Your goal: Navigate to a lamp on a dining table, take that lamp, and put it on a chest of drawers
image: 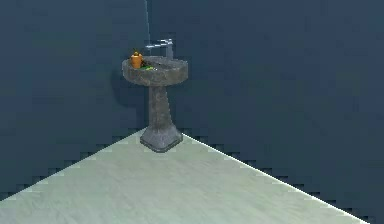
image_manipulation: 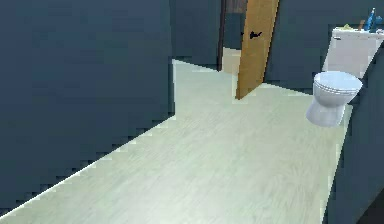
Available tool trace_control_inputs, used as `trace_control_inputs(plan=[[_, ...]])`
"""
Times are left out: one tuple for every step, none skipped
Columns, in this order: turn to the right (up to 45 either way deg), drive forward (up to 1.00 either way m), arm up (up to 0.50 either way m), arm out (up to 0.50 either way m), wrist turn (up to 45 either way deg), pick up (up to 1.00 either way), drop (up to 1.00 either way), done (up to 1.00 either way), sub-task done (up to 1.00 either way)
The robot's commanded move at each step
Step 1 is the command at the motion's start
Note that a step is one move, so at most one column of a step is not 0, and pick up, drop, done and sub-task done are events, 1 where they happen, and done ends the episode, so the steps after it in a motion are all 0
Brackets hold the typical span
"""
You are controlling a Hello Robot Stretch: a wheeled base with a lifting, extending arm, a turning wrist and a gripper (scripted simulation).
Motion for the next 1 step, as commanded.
trace_control_inputs(plan=[[3.0, 0.0, 0.0, 0.0, 0.0, 0.0, 0.0, 0.0, 0.0]])
